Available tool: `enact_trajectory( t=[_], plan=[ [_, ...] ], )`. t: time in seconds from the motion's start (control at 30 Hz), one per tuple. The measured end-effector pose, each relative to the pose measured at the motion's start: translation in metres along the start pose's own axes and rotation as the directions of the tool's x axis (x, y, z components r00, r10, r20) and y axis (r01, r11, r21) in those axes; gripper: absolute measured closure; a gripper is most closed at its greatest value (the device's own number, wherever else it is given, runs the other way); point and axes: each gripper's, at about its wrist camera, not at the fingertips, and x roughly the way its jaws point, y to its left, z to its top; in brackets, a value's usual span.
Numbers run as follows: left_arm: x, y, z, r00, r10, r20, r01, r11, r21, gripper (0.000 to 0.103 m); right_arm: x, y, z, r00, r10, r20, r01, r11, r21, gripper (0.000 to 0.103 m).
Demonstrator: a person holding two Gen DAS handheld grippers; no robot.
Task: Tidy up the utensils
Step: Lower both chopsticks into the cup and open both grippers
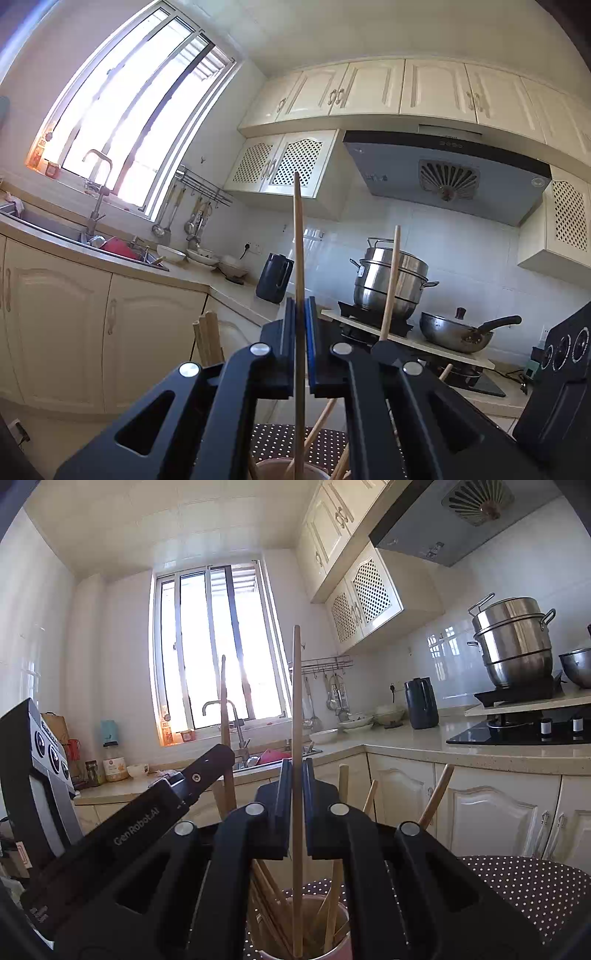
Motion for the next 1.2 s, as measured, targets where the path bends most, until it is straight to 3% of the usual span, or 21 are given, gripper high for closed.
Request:
enact_trajectory(
  t=[0.17, 0.57, 0.73, 0.93, 0.97, 1.03, 1.2],
  plan=[
    [0.014, 0.005, -0.014, 0.999, 0.01, -0.033, -0.011, 1.0, -0.011, 0.098, 0.003, -0.004, -0.011, 1.0, 0.003, -0.017, -0.003, 1.0, 0.009, 0.097],
    [-0.013, -0.001, -0.037, 0.989, 0.017, -0.147, -0.006, 0.998, 0.07, 0.098, -0.023, 0.003, -0.03, 0.993, -0.022, -0.117, 0.017, 0.999, -0.045, 0.097],
    [-0.022, -0.001, -0.046, 0.97, 0.027, -0.24, -0.004, 0.995, 0.097, 0.098, -0.032, 0.001, -0.041, 0.981, -0.061, -0.185, 0.055, 0.998, -0.037, 0.097],
    [-0.029, -0.005, -0.055, 0.942, 0.068, -0.33, -0.012, 0.986, 0.169, 0.097, -0.031, 0.0, -0.053, 0.948, -0.113, -0.297, 0.112, 0.994, -0.021, 0.096],
    [-0.031, -0.005, -0.055, 0.939, 0.07, -0.336, -0.01, 0.984, 0.177, 0.094, -0.033, 0.001, -0.053, 0.947, -0.115, -0.301, 0.115, 0.993, -0.016, 0.096],
    [-0.035, -0.005, -0.053, 0.928, 0.081, -0.364, -0.014, 0.983, 0.185, 0.063, -0.036, 0.005, -0.051, 0.941, -0.13, -0.313, 0.128, 0.991, -0.026, 0.096],
    [-0.053, -0.006, -0.045, 0.921, 0.099, -0.377, -0.023, 0.979, 0.201, 0.062, -0.051, 0.013, -0.041, 0.936, -0.152, -0.317, 0.15, 0.988, -0.029, 0.09]
  ],
)
